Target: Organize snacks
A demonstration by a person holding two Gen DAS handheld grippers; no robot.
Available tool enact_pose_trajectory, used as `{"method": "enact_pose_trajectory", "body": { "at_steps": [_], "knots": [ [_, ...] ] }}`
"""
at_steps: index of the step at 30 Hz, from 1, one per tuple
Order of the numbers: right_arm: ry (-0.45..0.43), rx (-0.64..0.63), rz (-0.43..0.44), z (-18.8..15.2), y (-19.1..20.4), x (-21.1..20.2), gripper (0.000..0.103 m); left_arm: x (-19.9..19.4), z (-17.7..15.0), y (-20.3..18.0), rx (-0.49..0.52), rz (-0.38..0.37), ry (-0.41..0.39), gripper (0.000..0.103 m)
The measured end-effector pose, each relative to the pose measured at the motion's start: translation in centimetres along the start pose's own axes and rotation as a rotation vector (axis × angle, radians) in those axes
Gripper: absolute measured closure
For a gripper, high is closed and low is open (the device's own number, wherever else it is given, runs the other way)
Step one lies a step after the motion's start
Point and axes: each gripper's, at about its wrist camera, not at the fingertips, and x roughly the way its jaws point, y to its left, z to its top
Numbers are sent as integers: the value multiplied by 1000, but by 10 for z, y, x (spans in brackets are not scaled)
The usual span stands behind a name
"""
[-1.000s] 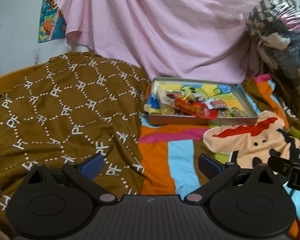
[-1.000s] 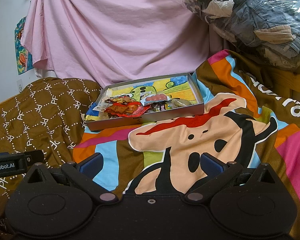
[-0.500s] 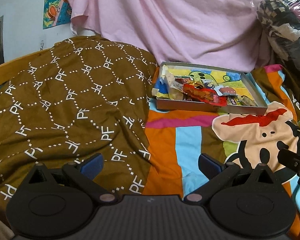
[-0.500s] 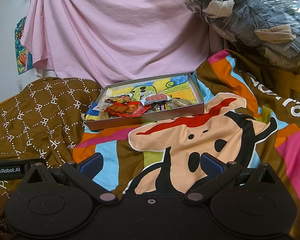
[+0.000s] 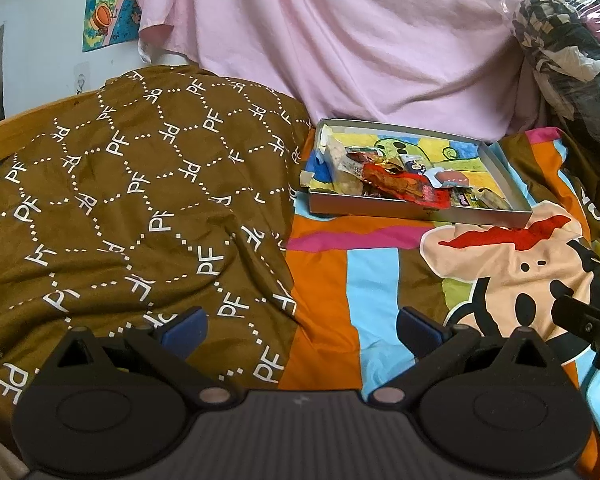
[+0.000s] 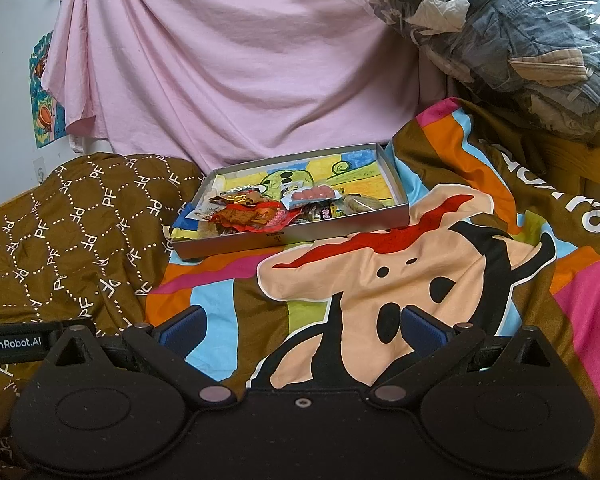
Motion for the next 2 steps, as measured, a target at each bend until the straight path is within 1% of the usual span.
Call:
{"method": "enact_pose_trajectory", "body": {
  "at_steps": [2],
  "knots": [
    [0,0,0,-1,0,0,1,0,0,0,-1,1,0,0]
  ]
}}
